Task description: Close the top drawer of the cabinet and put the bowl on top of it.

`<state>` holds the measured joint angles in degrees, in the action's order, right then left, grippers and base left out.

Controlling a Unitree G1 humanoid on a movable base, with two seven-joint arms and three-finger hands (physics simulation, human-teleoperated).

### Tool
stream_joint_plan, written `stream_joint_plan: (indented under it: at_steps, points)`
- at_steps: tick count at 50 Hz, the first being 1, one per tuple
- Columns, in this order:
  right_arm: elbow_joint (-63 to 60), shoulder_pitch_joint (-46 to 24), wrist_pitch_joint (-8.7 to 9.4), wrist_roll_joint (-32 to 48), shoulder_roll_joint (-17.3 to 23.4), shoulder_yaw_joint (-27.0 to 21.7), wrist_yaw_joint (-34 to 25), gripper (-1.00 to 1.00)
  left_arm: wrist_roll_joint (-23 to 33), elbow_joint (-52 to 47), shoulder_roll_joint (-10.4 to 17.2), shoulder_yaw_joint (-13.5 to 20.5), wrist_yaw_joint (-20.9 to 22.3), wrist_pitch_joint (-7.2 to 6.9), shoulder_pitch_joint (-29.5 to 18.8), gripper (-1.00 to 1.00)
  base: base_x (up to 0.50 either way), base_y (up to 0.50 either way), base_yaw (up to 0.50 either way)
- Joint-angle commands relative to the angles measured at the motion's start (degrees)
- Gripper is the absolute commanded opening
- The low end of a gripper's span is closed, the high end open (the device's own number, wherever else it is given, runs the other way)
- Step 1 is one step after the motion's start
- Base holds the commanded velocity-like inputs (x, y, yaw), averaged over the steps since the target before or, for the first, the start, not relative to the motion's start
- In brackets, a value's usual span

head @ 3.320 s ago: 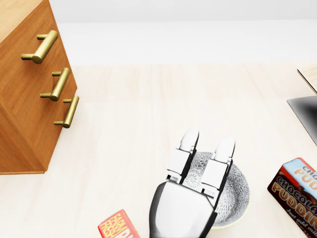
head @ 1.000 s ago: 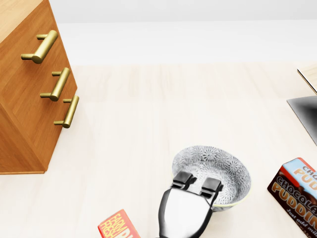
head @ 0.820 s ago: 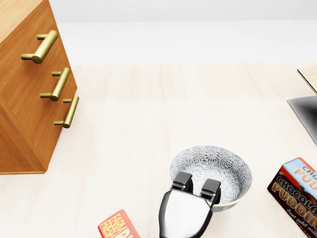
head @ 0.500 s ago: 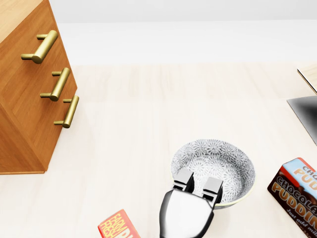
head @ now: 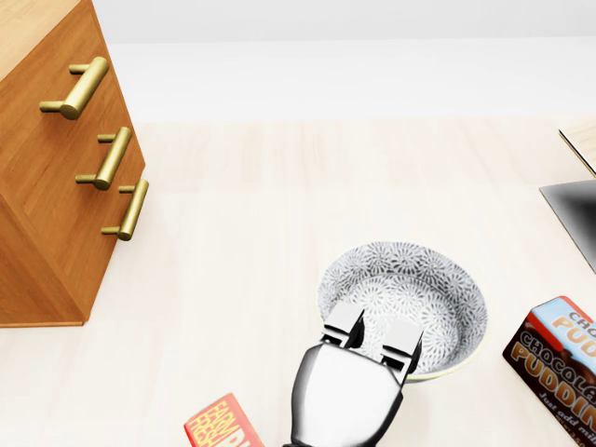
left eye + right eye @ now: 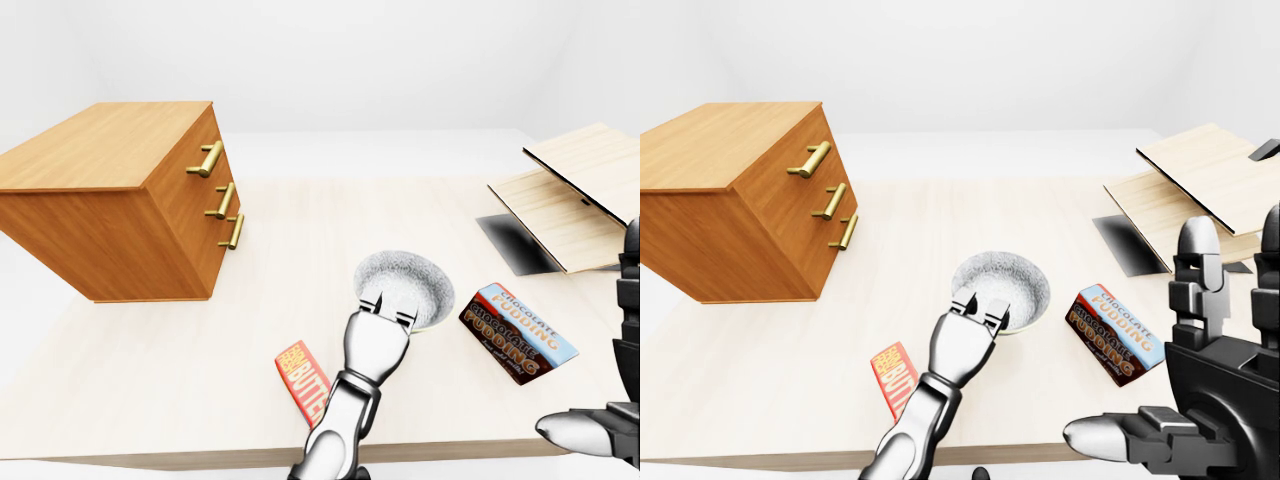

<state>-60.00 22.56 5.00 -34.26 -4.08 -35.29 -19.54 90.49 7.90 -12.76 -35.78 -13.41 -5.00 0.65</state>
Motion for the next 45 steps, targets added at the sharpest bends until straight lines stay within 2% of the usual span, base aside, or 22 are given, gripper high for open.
stream_joint_plan:
  at_steps: [1,5,7,8,19,21,26,28,39,42,45]
  points:
    - [0.0,-0.2,0.0,1.1,-0.5,0.6,-0.4,1.0,-1.3,-10.1,2.1,-2.0,3.9,0.0,2.4,-1.0,0.0,0.0,0.0]
    - [0.0,-0.1,0.0,1.4,-0.7,0.9,-0.7,1.0,-0.9,-13.9,2.9,-3.0,6.9,0.0,3.2,-1.0,0.0,0.0,0.0]
    - [0.0,-0.2,0.0,1.7,-0.8,1.0,-0.7,1.0,-2.5,-16.8,3.8,-4.6,11.1,0.0,4.3,-1.0,0.0,0.0,0.0]
    - [0.0,-0.2,0.0,1.9,-0.9,1.1,-0.9,1.0,-1.8,-18.0,4.1,-5.1,11.8,0.0,4.6,-1.0,0.0,0.0,0.0]
    - [0.0,0.2,0.0,3.2,-1.5,2.3,-1.4,1.0,2.2,-29.1,5.0,-5.7,21.0,0.0,4.7,-1.0,0.0,0.0,0.0]
    - [0.0,0.1,0.0,3.7,-1.6,2.5,-1.5,1.0,4.1,-32.4,4.6,-5.5,24.5,0.0,4.2,-1.0,0.0,0.0,0.0]
    - [0.0,0.8,0.0,3.7,-1.6,3.0,-1.6,1.0,5.9,-37.3,3.1,-3.2,30.5,0.0,2.3,-1.0,0.0,0.0,0.0]
    - [0.0,0.9,0.0,3.1,-1.3,2.6,-1.4,1.0,6.9,-39.2,1.9,-0.9,33.7,0.0,0.1,-1.0,0.0,0.0,0.0]
    - [0.0,1.3,0.0,2.9,-1.1,2.9,-1.2,1.0,11.0,-44.8,-1.6,2.5,41.6,0.0,-3.3,-1.0,0.0,0.0,0.0]
    - [0.0,0.8,0.0,3.3,-1.2,2.9,-1.2,1.0,12.3,-47.9,-2.9,3.6,46.1,0.0,-5.0,-1.0,0.0,0.0,0.0]
    - [0.0,0.9,0.0,3.2,-1.2,2.9,-1.2,1.0,13.8,-50.3,-4.9,6.1,50.3,0.0,-8.1,-1.0,0.0,0.0,0.0]
